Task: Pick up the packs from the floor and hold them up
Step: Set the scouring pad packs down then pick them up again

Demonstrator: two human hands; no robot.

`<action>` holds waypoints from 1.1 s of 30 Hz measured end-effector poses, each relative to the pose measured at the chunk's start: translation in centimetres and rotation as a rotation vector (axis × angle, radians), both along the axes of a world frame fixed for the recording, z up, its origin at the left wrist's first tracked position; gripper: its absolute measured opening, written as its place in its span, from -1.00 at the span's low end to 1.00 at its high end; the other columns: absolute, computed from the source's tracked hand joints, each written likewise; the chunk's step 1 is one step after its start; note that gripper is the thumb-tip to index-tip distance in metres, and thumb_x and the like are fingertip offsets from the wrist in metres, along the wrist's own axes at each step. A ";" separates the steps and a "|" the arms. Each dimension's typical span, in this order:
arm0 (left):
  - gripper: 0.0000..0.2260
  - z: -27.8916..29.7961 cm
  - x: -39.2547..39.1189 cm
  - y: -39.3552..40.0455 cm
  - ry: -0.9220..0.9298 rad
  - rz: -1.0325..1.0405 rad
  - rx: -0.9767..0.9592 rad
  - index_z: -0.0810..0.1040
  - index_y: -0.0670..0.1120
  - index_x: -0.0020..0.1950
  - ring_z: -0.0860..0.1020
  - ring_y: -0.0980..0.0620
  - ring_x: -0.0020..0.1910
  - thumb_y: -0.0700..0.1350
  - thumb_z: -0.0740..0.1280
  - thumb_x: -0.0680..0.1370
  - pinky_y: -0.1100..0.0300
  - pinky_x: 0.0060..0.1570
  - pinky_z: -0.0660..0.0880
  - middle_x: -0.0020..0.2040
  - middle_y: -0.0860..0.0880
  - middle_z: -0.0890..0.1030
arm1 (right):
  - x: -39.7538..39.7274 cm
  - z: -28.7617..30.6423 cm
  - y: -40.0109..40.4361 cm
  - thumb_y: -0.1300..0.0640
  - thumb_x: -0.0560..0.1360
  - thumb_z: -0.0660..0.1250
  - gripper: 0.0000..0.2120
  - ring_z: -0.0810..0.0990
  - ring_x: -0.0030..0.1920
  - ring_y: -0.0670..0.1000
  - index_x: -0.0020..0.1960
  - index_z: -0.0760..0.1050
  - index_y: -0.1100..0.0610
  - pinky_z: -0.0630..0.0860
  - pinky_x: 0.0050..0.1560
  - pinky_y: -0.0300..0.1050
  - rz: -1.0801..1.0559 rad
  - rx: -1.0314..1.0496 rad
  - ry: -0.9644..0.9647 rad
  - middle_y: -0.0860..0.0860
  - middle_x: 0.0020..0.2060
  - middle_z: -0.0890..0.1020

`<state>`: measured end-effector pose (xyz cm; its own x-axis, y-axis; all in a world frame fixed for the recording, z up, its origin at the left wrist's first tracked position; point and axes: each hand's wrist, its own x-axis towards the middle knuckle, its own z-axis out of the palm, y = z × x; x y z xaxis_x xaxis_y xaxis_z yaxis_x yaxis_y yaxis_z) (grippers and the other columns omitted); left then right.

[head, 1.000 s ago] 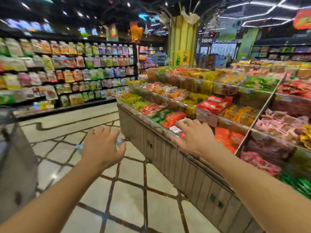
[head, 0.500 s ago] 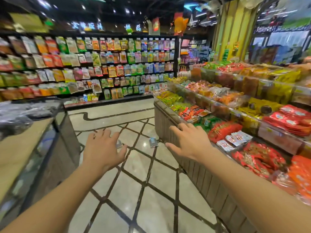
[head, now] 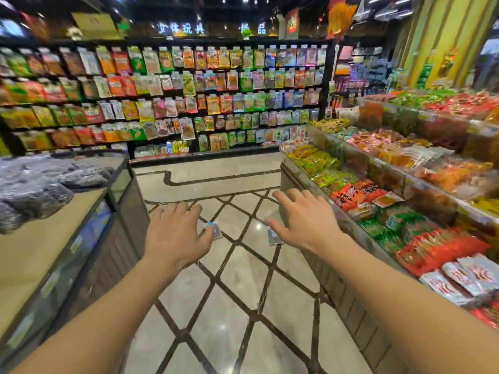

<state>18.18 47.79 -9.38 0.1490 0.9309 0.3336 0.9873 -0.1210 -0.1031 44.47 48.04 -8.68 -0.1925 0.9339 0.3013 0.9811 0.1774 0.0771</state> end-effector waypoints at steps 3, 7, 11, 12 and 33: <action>-0.36 -1.0 0.1 5.6 -0.014 -0.021 0.005 0.62 -0.07 0.28 0.59 -0.17 0.18 0.28 0.02 0.49 -0.10 0.19 0.43 0.14 -0.11 0.67 | -0.3 -1.2 5.6 -0.38 0.60 0.10 -0.36 0.52 0.31 0.18 0.52 0.31 -0.02 0.50 0.15 0.10 0.002 0.002 0.009 0.07 0.30 0.56; -0.37 -2.2 -0.6 13.7 -0.037 -0.014 0.002 0.59 -0.03 0.33 0.56 -0.14 0.24 0.28 0.02 0.48 -0.09 0.24 0.39 0.20 -0.08 0.65 | -1.1 -2.1 14.1 -0.38 0.60 0.10 -0.35 0.53 0.30 0.18 0.53 0.30 -0.02 0.50 0.15 0.08 -0.005 -0.009 0.014 0.07 0.31 0.56; -0.38 -3.1 -1.4 22.6 -0.064 0.016 -0.044 0.51 0.00 0.41 0.51 -0.11 0.31 0.27 0.02 0.50 -0.06 0.33 0.34 0.29 -0.07 0.60 | -1.8 -2.6 22.7 -0.38 0.60 0.10 -0.34 0.51 0.32 0.17 0.57 0.26 -0.03 0.48 0.17 0.07 -0.020 -0.022 0.027 0.06 0.34 0.54; -0.38 -3.3 -1.6 24.8 -0.078 0.017 -0.057 0.50 0.00 0.42 0.50 -0.11 0.33 0.27 0.02 0.51 -0.06 0.34 0.33 0.30 -0.07 0.60 | -1.9 -2.7 24.7 -0.37 0.61 0.11 -0.35 0.52 0.32 0.17 0.57 0.26 -0.04 0.49 0.17 0.07 -0.023 -0.021 0.037 0.06 0.34 0.54; -0.42 -10.3 3.6 63.1 -0.114 0.058 -0.221 0.51 -0.02 0.42 0.51 -0.14 0.33 0.26 0.09 0.53 -0.09 0.33 0.34 0.29 -0.08 0.60 | 0.1 -11.5 63.6 -0.38 0.61 0.08 -0.35 0.50 0.37 0.14 0.58 0.23 -0.06 0.52 0.23 0.08 -0.022 -0.229 0.141 0.04 0.41 0.51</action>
<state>21.78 110.89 -19.66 0.0658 0.9890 0.1326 0.9970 -0.0706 0.0323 44.52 111.69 -20.20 -0.1423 0.9843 0.1044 0.9832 0.1527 -0.0998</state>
